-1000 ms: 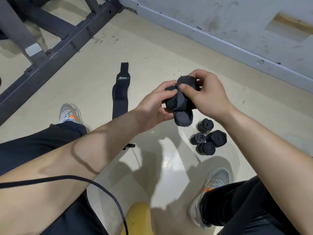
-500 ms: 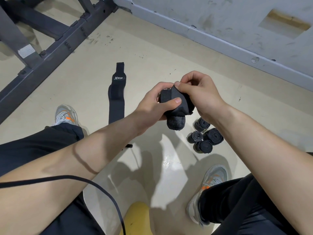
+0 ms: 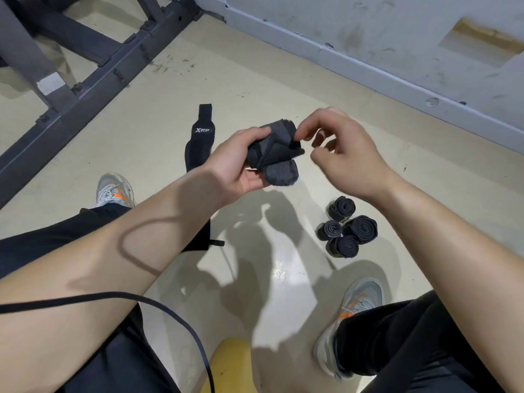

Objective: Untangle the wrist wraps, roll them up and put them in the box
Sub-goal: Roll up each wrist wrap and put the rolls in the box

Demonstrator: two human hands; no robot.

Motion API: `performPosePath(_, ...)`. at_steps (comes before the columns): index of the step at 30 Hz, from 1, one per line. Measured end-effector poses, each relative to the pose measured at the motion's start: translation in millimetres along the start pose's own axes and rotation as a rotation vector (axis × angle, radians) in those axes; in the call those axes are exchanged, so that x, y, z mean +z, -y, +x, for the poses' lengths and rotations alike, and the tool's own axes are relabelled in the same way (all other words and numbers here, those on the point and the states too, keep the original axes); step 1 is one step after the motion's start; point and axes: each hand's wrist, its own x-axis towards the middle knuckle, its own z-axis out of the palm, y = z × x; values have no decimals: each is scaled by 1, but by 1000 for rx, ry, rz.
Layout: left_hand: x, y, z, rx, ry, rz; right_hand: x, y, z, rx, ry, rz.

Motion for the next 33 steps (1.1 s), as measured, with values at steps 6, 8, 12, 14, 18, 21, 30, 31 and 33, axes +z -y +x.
performPosePath(6, -8, -8, 0, -35, 1, -62, 11, -9, -9, -209, 196, -507)
performPosePath(8, -7, -5, 0, -44, 12, -66, 16, -10, -9, -280, 96, -500)
performPosePath(12, -4, -2, -1, -51, 33, 7, 13, -8, -6, -323, -79, -407)
performPosePath(14, -1, -1, -3, -32, 52, 63, 12, -8, -5, -298, -123, -384)
performPosePath(18, 8, 5, -9, -4, 99, 100, 15, -14, -5, -239, -139, -335)
performPosePath(21, 10, 10, -10, -11, 110, 112, 17, -18, -5, -143, -96, -238)
performPosePath(30, 10, 12, -19, -105, 205, 182, 10, -20, 0, 85, 185, 17)
performPosePath(31, 10, 12, -19, -99, 203, 208, 11, -20, 0, 116, 177, 54)
performPosePath(33, 10, 13, -20, -90, 185, 251, 13, -22, 1, 155, 154, 87)
